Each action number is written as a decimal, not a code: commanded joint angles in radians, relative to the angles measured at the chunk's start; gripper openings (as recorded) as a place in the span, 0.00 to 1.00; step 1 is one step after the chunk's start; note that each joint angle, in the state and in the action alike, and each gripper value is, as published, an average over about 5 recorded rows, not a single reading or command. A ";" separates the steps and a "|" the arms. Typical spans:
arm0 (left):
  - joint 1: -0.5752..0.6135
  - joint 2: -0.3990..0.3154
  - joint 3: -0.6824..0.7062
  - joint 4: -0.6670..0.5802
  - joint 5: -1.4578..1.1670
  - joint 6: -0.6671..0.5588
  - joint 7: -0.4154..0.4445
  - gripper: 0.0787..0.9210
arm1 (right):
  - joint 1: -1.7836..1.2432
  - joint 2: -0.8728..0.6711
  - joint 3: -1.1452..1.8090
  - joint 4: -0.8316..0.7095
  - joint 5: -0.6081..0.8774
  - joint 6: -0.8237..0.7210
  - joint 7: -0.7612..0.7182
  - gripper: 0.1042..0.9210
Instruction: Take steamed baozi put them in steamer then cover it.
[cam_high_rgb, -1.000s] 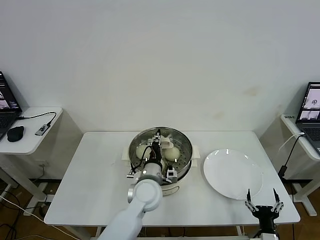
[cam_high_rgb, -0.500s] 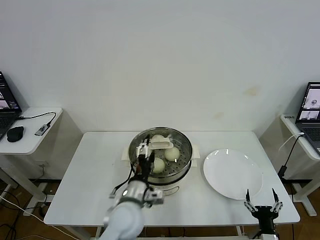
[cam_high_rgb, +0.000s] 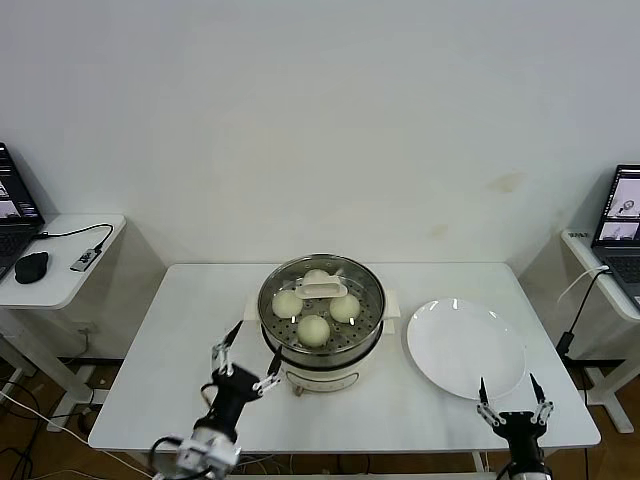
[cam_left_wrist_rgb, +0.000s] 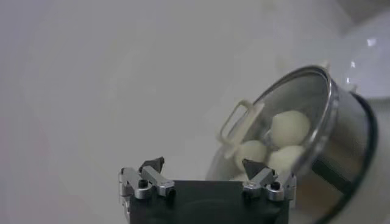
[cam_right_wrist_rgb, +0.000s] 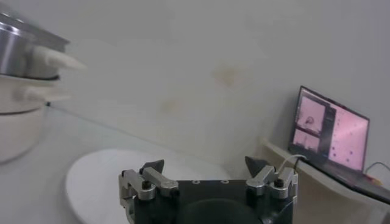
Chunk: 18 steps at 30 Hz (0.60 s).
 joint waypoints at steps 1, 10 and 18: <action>0.251 -0.021 -0.152 0.024 -0.637 -0.275 -0.105 0.88 | -0.108 -0.070 -0.038 0.041 0.098 -0.011 -0.022 0.88; 0.278 -0.029 -0.158 0.074 -0.629 -0.291 -0.060 0.88 | -0.135 -0.077 -0.076 0.088 0.133 -0.063 -0.048 0.88; 0.265 -0.032 -0.166 0.079 -0.612 -0.281 -0.051 0.88 | -0.134 -0.074 -0.097 0.101 0.128 -0.073 -0.059 0.88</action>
